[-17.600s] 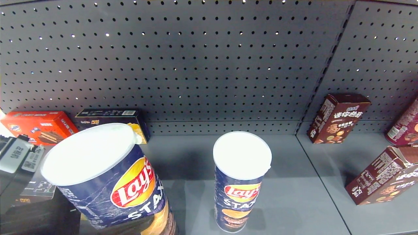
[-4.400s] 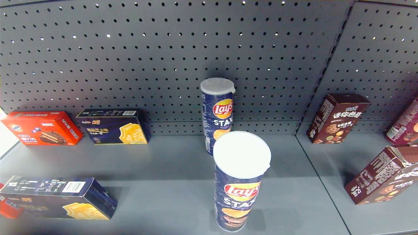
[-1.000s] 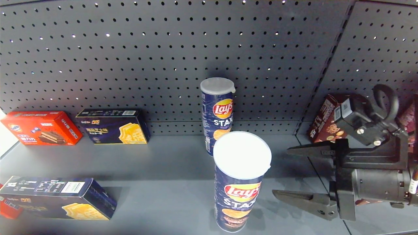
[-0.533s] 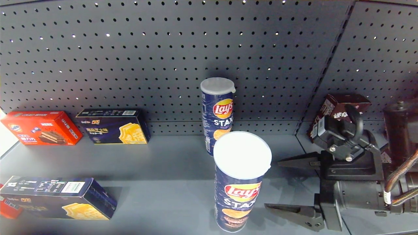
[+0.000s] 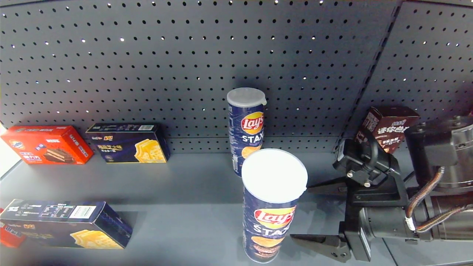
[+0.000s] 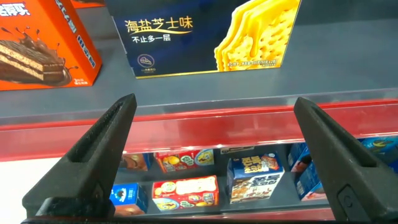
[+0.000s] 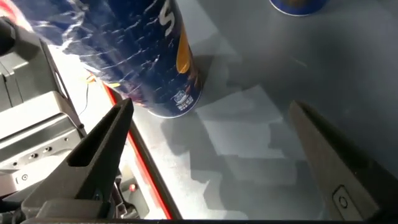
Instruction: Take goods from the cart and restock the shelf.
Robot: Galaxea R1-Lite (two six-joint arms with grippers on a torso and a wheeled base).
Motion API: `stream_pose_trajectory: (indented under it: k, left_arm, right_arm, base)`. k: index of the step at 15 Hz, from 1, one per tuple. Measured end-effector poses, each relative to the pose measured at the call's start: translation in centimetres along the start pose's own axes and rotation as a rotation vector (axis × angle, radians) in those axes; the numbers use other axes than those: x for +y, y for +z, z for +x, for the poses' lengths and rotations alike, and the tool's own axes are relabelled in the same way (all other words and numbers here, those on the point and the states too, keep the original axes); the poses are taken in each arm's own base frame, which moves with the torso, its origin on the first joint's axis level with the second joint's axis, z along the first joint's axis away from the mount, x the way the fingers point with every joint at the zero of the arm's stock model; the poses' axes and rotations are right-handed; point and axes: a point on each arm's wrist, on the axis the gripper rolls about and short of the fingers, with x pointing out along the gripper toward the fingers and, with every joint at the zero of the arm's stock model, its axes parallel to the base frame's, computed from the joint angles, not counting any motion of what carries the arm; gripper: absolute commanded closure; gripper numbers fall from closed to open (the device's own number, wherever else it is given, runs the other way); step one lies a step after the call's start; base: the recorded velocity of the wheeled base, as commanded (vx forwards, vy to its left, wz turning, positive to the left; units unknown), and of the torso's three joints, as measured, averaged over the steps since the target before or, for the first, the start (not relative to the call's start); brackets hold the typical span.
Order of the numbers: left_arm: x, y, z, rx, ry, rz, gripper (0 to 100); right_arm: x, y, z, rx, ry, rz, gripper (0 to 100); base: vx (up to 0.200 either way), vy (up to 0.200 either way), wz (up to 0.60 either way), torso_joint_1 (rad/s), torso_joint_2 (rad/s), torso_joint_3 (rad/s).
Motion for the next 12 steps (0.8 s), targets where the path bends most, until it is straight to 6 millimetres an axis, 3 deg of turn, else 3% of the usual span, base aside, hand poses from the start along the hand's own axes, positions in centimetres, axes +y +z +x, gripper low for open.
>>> stream_pose_trajectory:
  k: [12]
  left_arm:
    - [0.0,0.0,0.0,0.0,0.001,0.0,0]
  right_arm:
    - [-0.3,-0.6,1.6,0.048,0.012,0.004,0]
  base:
    - [0.0,0.0,0.0,0.0,0.0,0.0]
